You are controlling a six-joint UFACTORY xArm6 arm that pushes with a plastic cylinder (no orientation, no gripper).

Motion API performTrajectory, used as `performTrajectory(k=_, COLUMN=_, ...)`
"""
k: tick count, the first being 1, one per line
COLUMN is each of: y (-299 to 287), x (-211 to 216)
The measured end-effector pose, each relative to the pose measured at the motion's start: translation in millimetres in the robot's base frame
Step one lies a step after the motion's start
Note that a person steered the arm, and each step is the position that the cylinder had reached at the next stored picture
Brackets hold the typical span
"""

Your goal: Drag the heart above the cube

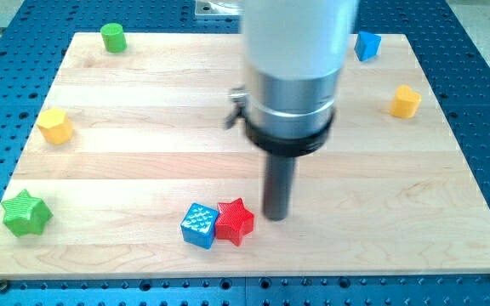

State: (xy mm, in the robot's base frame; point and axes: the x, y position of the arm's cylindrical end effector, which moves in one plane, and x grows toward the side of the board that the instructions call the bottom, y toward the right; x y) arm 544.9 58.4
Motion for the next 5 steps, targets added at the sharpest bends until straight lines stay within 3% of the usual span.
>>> performTrajectory(k=3, y=257.1, x=-145.1)
performTrajectory(k=4, y=230.9, x=-177.6)
performTrajectory(k=5, y=158.3, x=-172.7)
